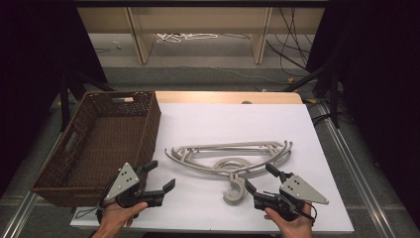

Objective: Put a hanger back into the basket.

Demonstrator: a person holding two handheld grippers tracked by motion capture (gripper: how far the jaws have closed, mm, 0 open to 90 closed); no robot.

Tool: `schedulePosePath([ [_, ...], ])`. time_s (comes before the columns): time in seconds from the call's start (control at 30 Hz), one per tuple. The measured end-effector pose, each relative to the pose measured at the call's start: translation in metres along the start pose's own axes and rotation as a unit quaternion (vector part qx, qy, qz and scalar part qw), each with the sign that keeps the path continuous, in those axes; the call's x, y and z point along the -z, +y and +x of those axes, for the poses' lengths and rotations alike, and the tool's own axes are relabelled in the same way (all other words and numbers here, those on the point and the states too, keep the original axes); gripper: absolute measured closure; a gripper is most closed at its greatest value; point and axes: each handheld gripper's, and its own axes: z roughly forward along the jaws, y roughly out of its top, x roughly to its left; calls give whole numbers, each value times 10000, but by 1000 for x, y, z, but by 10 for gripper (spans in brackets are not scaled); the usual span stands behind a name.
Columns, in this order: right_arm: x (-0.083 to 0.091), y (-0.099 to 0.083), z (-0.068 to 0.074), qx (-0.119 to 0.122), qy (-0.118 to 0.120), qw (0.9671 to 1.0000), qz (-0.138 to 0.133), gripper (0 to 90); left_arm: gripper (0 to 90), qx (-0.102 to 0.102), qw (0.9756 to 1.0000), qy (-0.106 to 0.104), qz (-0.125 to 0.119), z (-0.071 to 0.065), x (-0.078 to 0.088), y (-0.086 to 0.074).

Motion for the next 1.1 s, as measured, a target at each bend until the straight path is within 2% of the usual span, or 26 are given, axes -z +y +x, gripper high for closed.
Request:
schedulePosePath([
  [0.03,-2,-1,0,-20,26,9999,-117,182,159,-12,10000,9,6,0,0,0],
  [0.3,-2,0,-4,33,12,10000,22,165,158,-51,9999,23,99,0,0,0],
  [0.33,-1,0,-5,47,38,9999,105,165,158,-66,9999,39,111,0,0,0],
  [0.37,-2,0,-6,37,97,9999,57,167,158,-69,9999,52,116,0,0,0],
  [0.43,-2,1,-8,132,148,9997,127,174,158,-63,9999,49,119,0,0,0],
  [0.47,-3,2,-10,146,188,9996,129,175,159,0,9999,51,129,-1,-1,-1],
  [0.57,-4,4,-14,139,281,9993,205,182,158,-79,9999,28,142,0,-1,0],
  [0.6,-5,6,-18,310,190,9992,150,185,158,-67,9999,25,133,-1,-2,-1],
  [0.67,-7,8,-20,253,349,9988,226,191,158,-89,9998,20,157,-1,-2,-1],
  [0.7,-8,10,-23,316,397,9983,290,193,158,-78,9999,-15,113,-1,-3,-1],
  [0.73,-10,13,-26,529,381,9975,262,196,158,-74,9999,-3,115,-1,-3,-1],
  [0.77,-10,13,-26,529,381,9975,262,196,158,-74,9999,-3,115,-1,-3,-1],
  [0.8,-14,18,-30,774,511,9947,452,219,158,-88,9998,26,185,-1,-3,-1],
  [0.83,-17,20,-32,865,654,9927,526,227,158,-88,9998,26,185,-1,-3,-1],
  [0.87,-20,22,-34,967,816,9894,716,236,158,-136,9997,35,199,-1,-3,-1],
  [0.93,-29,26,-39,1212,1007,9834,903,233,158,-106,9997,47,192,-1,-4,-1],
  [1.0,-36,28,-44,1239,1195,9785,1132,229,158,-119,9997,48,200,-1,-4,-2],
  [1.1,-47,30,-51,1475,1327,9698,1417,252,158,-132,9997,59,206,0,-5,-2],
])
